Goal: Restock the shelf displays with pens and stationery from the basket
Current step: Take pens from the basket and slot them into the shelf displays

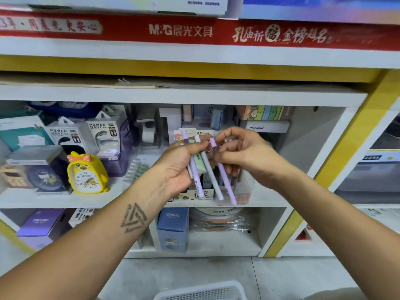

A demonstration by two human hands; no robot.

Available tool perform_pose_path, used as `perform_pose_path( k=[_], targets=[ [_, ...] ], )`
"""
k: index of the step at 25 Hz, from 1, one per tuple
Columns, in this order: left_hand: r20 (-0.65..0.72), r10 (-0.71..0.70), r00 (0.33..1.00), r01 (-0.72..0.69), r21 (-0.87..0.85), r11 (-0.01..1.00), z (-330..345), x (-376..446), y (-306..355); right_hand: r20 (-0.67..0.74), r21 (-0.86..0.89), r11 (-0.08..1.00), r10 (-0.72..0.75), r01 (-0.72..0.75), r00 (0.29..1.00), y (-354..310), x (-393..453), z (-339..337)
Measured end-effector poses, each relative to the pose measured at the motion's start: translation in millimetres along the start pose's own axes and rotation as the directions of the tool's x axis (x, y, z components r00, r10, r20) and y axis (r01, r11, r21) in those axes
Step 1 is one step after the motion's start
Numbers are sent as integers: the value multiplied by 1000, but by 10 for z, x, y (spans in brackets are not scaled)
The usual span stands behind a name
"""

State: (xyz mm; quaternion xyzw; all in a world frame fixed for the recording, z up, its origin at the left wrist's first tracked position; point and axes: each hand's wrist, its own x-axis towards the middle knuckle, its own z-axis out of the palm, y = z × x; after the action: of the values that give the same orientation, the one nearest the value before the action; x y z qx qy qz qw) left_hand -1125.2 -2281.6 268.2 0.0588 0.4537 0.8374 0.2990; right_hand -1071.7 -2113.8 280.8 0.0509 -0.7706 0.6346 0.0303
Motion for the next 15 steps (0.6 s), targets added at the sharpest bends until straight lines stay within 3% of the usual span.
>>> perform_pose_path(
  k=[2,6,10,15],
  targets=[
    [-29,-41,999,40,-40,998,25,46,-37,-90,-55,998,-40,35,995,-21,-24,-226],
    [-169,-126,977,142,87,986,0,115,-102,-344,-339,939,-189,66,920,67,-49,-586],
    [-116,-270,956,279,71,958,22,108,-135,-294,-569,819,-282,70,913,271,-49,-628],
    [-45,-380,924,379,-37,925,78,74,-150,-180,-686,720,-314,110,932,418,-55,-536]
  ],
)
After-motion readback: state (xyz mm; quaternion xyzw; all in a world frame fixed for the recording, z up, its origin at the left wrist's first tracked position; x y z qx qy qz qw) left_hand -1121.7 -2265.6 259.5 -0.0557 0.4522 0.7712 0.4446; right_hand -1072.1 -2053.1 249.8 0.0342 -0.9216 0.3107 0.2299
